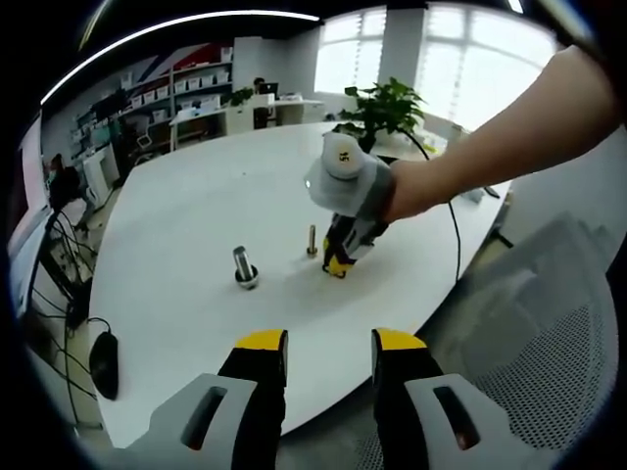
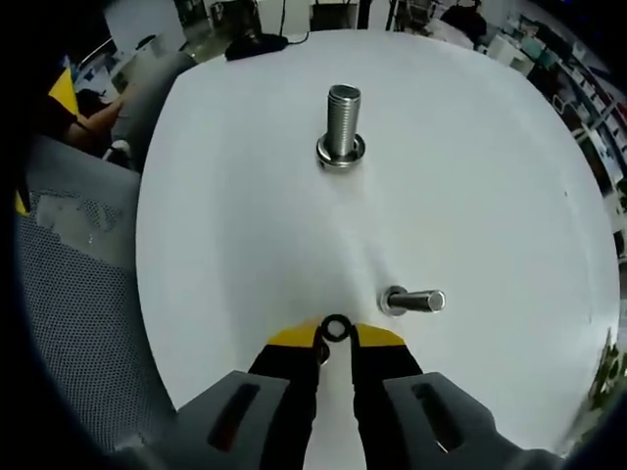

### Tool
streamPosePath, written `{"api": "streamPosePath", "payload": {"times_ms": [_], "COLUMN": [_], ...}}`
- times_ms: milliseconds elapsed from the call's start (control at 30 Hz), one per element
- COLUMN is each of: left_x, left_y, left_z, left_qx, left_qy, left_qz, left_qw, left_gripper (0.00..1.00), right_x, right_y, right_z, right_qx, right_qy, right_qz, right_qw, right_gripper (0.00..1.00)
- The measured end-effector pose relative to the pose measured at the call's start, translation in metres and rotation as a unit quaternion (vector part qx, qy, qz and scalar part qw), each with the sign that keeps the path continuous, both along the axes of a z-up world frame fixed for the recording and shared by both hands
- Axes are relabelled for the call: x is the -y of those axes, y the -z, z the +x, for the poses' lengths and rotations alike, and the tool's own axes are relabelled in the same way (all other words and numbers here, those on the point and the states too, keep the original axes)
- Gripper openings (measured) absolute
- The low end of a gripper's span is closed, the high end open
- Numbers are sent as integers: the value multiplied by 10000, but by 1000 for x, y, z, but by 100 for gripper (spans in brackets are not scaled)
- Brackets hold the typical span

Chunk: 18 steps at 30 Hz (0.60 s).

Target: Place the washer onto the threaded stud by aligning its center hole with the stud, sliding it down to the base, and recovering from edge contact or off-axis alignment until the washer reaches the visible bottom stop.

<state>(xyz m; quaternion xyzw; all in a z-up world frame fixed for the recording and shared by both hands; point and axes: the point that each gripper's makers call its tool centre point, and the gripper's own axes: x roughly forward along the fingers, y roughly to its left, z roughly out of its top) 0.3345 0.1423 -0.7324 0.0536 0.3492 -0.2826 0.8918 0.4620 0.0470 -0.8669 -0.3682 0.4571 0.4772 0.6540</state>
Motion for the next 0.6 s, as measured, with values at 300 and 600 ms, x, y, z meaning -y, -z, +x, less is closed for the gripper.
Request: {"api": "streamPosePath", "payload": {"times_ms": [300,600], "left_x": [0,1], "left_y": [0,1], "left_z": [0,0], "left_qx": [-5,-14], "left_qy": [3,23], "left_qz": [-2,18], "left_qw": [10000,10000], "left_gripper": [32,32], "right_x": [5,8], "right_y": [-15,-34], "right_z": [9,23], "right_qx": [49,181], "right_qy": [326,558], "right_qz": [208,380], "right_qw": [9992,9976], "right_gripper": [14,14]}}
